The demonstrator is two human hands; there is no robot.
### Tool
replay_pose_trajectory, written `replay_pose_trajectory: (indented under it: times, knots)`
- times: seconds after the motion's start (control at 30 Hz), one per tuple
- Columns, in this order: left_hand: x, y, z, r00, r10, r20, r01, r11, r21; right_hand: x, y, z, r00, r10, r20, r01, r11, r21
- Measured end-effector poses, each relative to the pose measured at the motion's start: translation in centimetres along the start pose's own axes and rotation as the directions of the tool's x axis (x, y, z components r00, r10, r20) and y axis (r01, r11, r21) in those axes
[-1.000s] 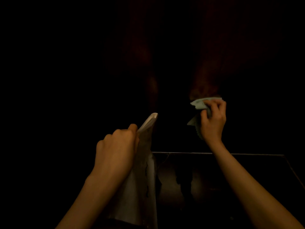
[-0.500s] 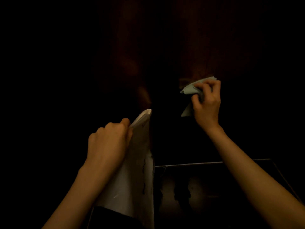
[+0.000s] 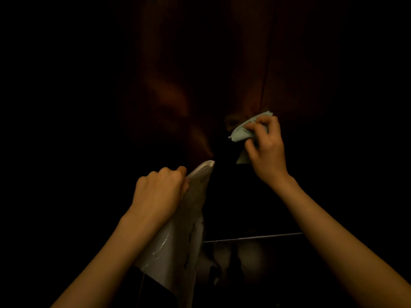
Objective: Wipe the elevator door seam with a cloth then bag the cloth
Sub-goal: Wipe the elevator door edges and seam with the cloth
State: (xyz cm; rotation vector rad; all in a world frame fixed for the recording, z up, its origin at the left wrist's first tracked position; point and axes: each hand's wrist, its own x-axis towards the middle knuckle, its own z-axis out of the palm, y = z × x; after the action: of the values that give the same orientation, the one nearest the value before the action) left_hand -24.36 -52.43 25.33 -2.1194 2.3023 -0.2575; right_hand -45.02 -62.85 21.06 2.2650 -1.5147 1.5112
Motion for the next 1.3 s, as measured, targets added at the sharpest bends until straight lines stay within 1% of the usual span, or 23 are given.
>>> replay_pose_trajectory:
  times: [0.03, 0.1, 0.23, 0.33, 0.5, 0.53, 0.6, 0.7, 0.87, 1.0, 1.07, 1.17, 1.23, 1.3]
  knots:
    - [0.1, -0.2, -1.6, 1.000, 0.001, 0.013, -0.001, 1.000, -0.005, 0.8, -0.4, -0.7, 1.000, -0.001, 0.003, 0.001, 1.000, -0.004]
    - [0.6, -0.8, -5.7, 1.000, -0.002, -0.004, 0.002, 1.000, 0.015, 3.7, -2.2, -2.9, 1.000, 0.014, -0.010, -0.014, 1.000, 0.019]
    - [1.3, -1.9, -12.8, 1.000, 0.018, -0.009, -0.017, 0.999, 0.039, 9.8, -6.0, -6.7, 0.997, 0.021, -0.074, -0.018, 0.999, 0.046]
    - [1.5, -3.0, -18.5, 0.998, 0.040, -0.048, -0.038, 0.999, 0.030, 14.4, -9.2, -10.0, 0.995, 0.029, -0.098, -0.022, 0.998, 0.067]
    - [2.1, -4.2, -28.0, 0.996, 0.036, -0.087, -0.031, 0.998, 0.058, 21.7, -13.8, -16.0, 0.993, 0.017, -0.117, -0.009, 0.998, 0.069]
    - [2.3, -4.4, -29.5, 0.994, 0.054, -0.091, -0.048, 0.996, 0.071, 22.9, -14.7, -17.1, 0.991, 0.010, -0.131, -0.002, 0.998, 0.058]
    - [3.1, -7.0, -35.4, 0.991, 0.079, -0.108, -0.071, 0.994, 0.079, 27.8, -18.5, -19.4, 0.991, 0.004, -0.135, 0.006, 0.997, 0.072]
    - [4.2, -7.9, -40.6, 0.987, 0.118, -0.110, -0.108, 0.990, 0.096, 32.6, -21.3, -22.8, 0.986, -0.019, -0.167, 0.030, 0.997, 0.066]
    - [5.6, -9.0, -46.7, 0.982, 0.168, -0.087, -0.152, 0.975, 0.163, 38.7, -24.4, -26.7, 0.974, -0.085, -0.212, 0.099, 0.994, 0.055]
    - [6.3, -9.7, -51.3, 0.958, 0.285, 0.020, -0.285, 0.951, 0.123, 42.4, -26.1, -29.3, 0.957, -0.120, -0.265, 0.137, 0.989, 0.048]
    - [6.7, -9.9, -53.2, 0.940, 0.337, 0.049, -0.341, 0.932, 0.125, 44.0, -26.8, -30.4, 0.943, -0.123, -0.308, 0.150, 0.987, 0.065]
    - [7.5, -10.0, -55.4, 0.929, 0.369, 0.011, -0.366, 0.918, 0.154, 46.0, -27.4, -31.6, 0.917, -0.171, -0.361, 0.210, 0.975, 0.070]
    - [8.2, -10.3, -56.6, 0.924, 0.378, -0.049, -0.368, 0.917, 0.152, 47.2, -27.6, -32.2, 0.899, -0.248, -0.362, 0.272, 0.962, 0.017]
    - [8.8, -10.6, -57.7, 0.918, 0.382, -0.102, -0.371, 0.922, 0.114, 48.5, -27.8, -32.7, 0.884, -0.325, -0.336, 0.319, 0.945, -0.075]
